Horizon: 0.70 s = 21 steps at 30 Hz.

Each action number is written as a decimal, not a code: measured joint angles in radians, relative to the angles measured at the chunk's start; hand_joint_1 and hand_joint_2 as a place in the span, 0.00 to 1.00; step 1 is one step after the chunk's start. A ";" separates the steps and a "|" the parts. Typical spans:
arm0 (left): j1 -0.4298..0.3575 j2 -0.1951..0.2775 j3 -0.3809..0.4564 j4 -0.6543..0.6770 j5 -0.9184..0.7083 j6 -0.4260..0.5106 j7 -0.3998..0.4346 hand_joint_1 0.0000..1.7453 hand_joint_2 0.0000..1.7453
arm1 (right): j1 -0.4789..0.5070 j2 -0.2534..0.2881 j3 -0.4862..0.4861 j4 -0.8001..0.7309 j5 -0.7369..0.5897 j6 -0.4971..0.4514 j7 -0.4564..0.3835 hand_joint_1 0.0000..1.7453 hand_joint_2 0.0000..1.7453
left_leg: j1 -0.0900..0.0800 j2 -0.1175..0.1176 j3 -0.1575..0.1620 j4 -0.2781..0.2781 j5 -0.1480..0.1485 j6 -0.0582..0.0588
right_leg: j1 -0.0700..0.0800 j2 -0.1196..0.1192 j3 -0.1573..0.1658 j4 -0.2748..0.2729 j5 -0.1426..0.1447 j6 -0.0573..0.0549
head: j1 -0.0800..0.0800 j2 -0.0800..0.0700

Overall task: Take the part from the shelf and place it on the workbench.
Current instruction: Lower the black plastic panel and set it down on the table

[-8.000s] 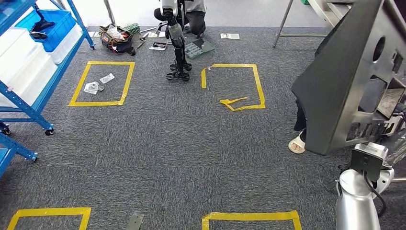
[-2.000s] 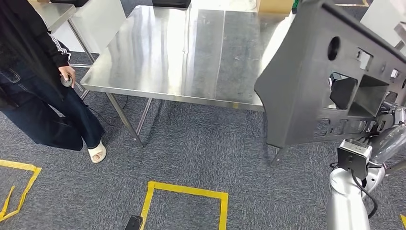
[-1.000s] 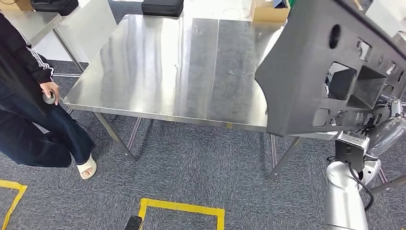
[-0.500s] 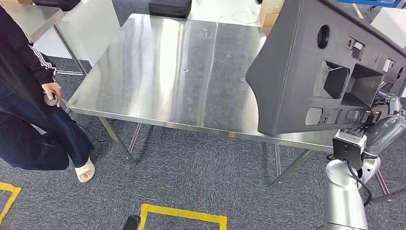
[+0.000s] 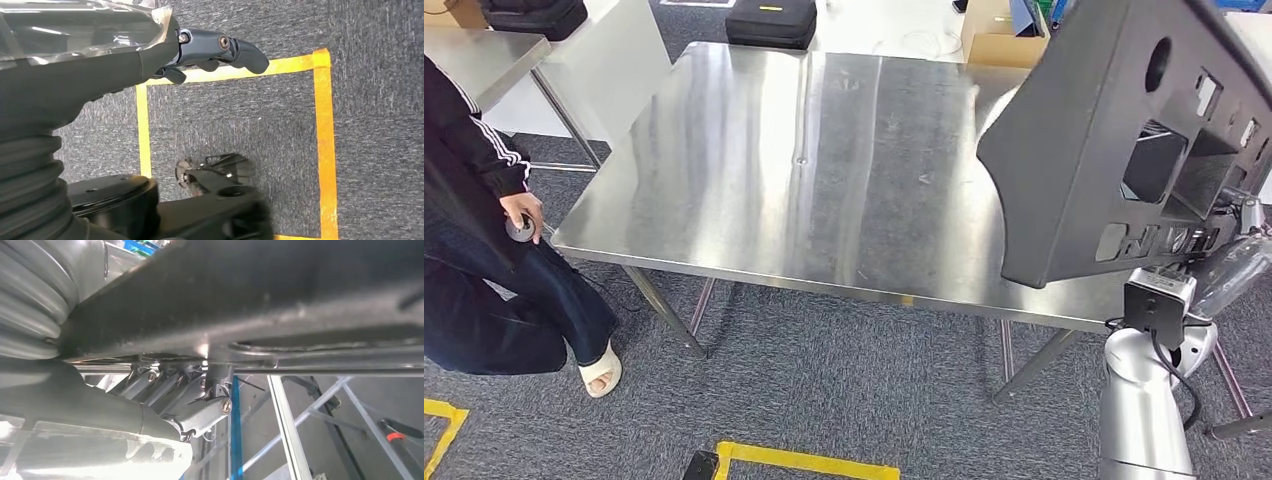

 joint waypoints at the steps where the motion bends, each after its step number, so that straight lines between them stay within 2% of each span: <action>1: 0.000 0.000 0.000 0.000 0.000 0.000 0.000 0.00 1.00 | 0.002 0.001 0.000 0.000 0.001 0.000 0.000 0.89 1.00 | 0.005 0.002 -0.005 -0.019 0.021 -0.004 | -0.002 0.001 0.005 0.000 -0.005 0.003 | 0.000 0.000; 3: 0.000 0.001 -0.001 0.000 -0.002 -0.001 0.000 0.00 1.00 | 0.006 0.002 0.000 0.000 0.002 0.000 -0.001 0.89 1.00 | 0.014 0.005 0.038 -0.147 0.112 -0.010 | -0.008 0.002 0.019 0.001 -0.016 0.014 | 0.000 0.000; 4: -0.001 0.001 -0.001 0.000 -0.002 -0.001 0.000 0.00 1.00 | 0.008 0.003 0.000 0.000 0.003 0.000 -0.001 0.89 1.00 | 0.015 0.005 0.064 -0.212 0.139 -0.011 | -0.009 0.003 0.025 0.002 -0.022 0.021 | -0.001 0.000; 5: -0.001 0.001 -0.001 0.000 -0.003 -0.002 0.001 0.00 1.00 | 0.009 0.003 -0.001 -0.001 0.003 0.000 -0.002 0.89 1.00 | 0.014 0.005 0.084 -0.256 0.152 -0.008 | -0.008 0.003 0.028 0.003 -0.028 0.029 | -0.002 0.000; 6: -0.001 0.000 -0.002 0.000 -0.004 -0.002 0.001 0.00 1.00 | 0.011 0.003 -0.001 -0.002 0.004 0.000 -0.002 0.89 1.00 | 0.012 0.004 0.094 -0.276 0.156 -0.002 | -0.007 0.004 0.028 0.004 -0.033 0.036 | -0.002 0.000; 7: -0.001 0.000 -0.002 0.000 -0.005 -0.002 0.002 0.00 1.00 | 0.014 0.004 -0.001 -0.003 0.005 0.000 -0.002 0.89 1.00 | 0.008 0.003 0.097 -0.275 0.148 0.007 | -0.006 0.004 0.029 0.003 -0.037 0.044 | -0.003 0.000; 8: -0.002 0.000 -0.002 0.000 -0.007 -0.003 0.002 0.00 1.00 | 0.016 0.004 -0.002 -0.006 0.007 0.000 -0.002 0.89 1.00 | 0.006 0.003 0.101 -0.275 0.153 0.016 | -0.005 0.004 0.029 0.002 -0.041 0.051 | -0.002 0.000; 10: -0.004 0.000 -0.004 0.000 -0.012 -0.004 0.004 0.00 1.00 | 0.021 0.004 -0.008 -0.014 0.013 0.000 -0.002 0.89 1.00 | 0.005 0.003 0.107 -0.279 0.159 0.033 | -0.008 0.003 0.018 0.028 -0.056 0.059 | -0.001 0.000; 11: -0.006 -0.001 -0.005 0.000 -0.013 -0.004 0.005 0.00 1.00 | 0.022 0.004 -0.012 -0.018 0.016 0.000 -0.002 0.89 1.00 | 0.005 0.003 0.111 -0.282 0.158 0.040 | -0.008 0.002 -0.005 0.071 -0.073 0.059 | 0.000 0.000; 13: -0.008 -0.001 -0.006 0.000 -0.014 -0.006 0.007 0.00 1.00 | 0.027 0.004 -0.017 -0.021 0.019 0.000 -0.002 0.89 1.00 | 0.001 0.003 0.115 -0.283 0.152 0.052 | -0.008 0.002 -0.084 0.207 -0.118 0.054 | 0.002 0.000; 14: -0.008 -0.001 -0.007 0.000 -0.015 -0.007 0.007 0.00 1.00 | 0.032 0.004 -0.018 -0.021 0.019 0.000 -0.001 0.89 1.00 | -0.001 0.002 0.117 -0.283 0.149 0.055 | -0.007 0.002 -0.126 0.272 -0.133 0.054 | 0.002 0.000; 15: -0.007 -0.001 -0.007 0.000 -0.015 -0.008 0.007 0.00 1.00 | 0.037 0.004 -0.019 -0.021 0.018 0.000 -0.001 0.89 1.00 | -0.003 0.001 0.120 -0.282 0.145 0.058 | -0.006 0.002 -0.154 0.307 -0.134 0.058 | 0.002 0.000; 16: -0.007 -0.002 -0.007 0.000 -0.015 -0.008 0.008 0.00 1.00 | 0.040 0.004 -0.021 -0.022 0.018 0.000 -0.001 0.89 1.00 | -0.006 -0.001 0.125 -0.282 0.141 0.059 | -0.005 0.002 -0.165 0.306 -0.120 0.064 | 0.002 0.000; 17: -0.007 -0.002 -0.007 0.000 -0.015 -0.009 0.008 0.00 1.00 | 0.042 0.004 -0.022 -0.022 0.018 0.000 0.000 0.89 1.00 | -0.007 -0.004 0.132 -0.282 0.136 0.059 | -0.005 0.002 -0.155 0.265 -0.091 0.071 | 0.002 0.000; 19: -0.007 -0.002 -0.007 0.000 -0.015 -0.011 0.008 0.00 1.00 | 0.041 0.004 -0.024 -0.024 0.019 0.000 0.000 0.89 1.00 | -0.012 -0.007 0.144 -0.280 0.125 0.054 | -0.002 0.001 -0.101 0.122 -0.022 0.079 | 0.002 0.000; 20: -0.008 -0.002 -0.008 0.000 -0.015 -0.012 0.008 0.00 1.00 | 0.041 0.004 -0.024 -0.026 0.019 0.000 0.000 0.89 1.00 | -0.014 -0.008 0.148 -0.279 0.119 0.050 | 0.001 0.000 -0.076 0.065 0.003 0.074 | 0.002 0.000; 21: -0.008 -0.003 -0.008 0.000 -0.015 -0.012 0.008 0.00 1.00 | 0.041 0.004 -0.024 -0.028 0.019 0.000 0.000 0.89 1.00 | -0.017 -0.009 0.151 -0.277 0.113 0.045 | 0.004 0.000 -0.061 0.031 0.015 0.067 | 0.000 0.000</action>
